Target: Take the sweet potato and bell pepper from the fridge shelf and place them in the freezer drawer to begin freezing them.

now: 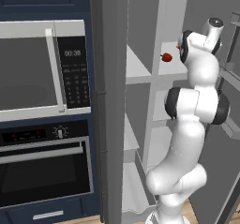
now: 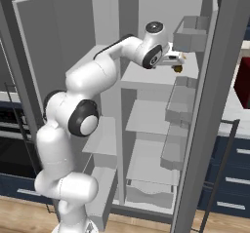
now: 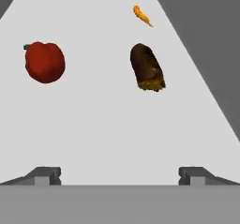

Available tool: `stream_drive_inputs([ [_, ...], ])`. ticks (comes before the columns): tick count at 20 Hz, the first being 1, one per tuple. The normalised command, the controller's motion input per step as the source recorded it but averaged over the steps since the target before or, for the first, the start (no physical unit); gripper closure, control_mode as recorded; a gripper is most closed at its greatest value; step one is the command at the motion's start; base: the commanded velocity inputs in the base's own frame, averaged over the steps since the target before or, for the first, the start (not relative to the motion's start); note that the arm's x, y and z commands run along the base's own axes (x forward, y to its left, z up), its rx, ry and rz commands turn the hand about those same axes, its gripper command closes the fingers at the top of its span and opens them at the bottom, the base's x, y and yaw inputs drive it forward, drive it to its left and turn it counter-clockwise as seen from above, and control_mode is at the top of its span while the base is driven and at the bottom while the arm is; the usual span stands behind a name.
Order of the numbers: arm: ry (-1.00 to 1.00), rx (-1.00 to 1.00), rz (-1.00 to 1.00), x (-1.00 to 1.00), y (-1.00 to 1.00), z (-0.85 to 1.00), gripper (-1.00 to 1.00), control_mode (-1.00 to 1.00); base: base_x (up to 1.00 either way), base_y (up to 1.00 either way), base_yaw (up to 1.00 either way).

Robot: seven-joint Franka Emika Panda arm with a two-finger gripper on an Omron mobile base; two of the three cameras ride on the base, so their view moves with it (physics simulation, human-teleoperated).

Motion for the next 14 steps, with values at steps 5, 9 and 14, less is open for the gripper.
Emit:
stream_drive_inputs([
  [5,0.0,-0.05,0.0,0.48,-0.14,-0.3,-1.0,-1.0,0.0,0.0,0.0],
  [9,0.0,-0.01,0.03,0.52,-0.22,-0.3,-1.0,-1.0,0.0,0.0,0.0],
  [14,0.0,0.0,0.07,0.49,-0.29,-0.18,-1.0,-1.0,0.0,0.0,0.0],
])
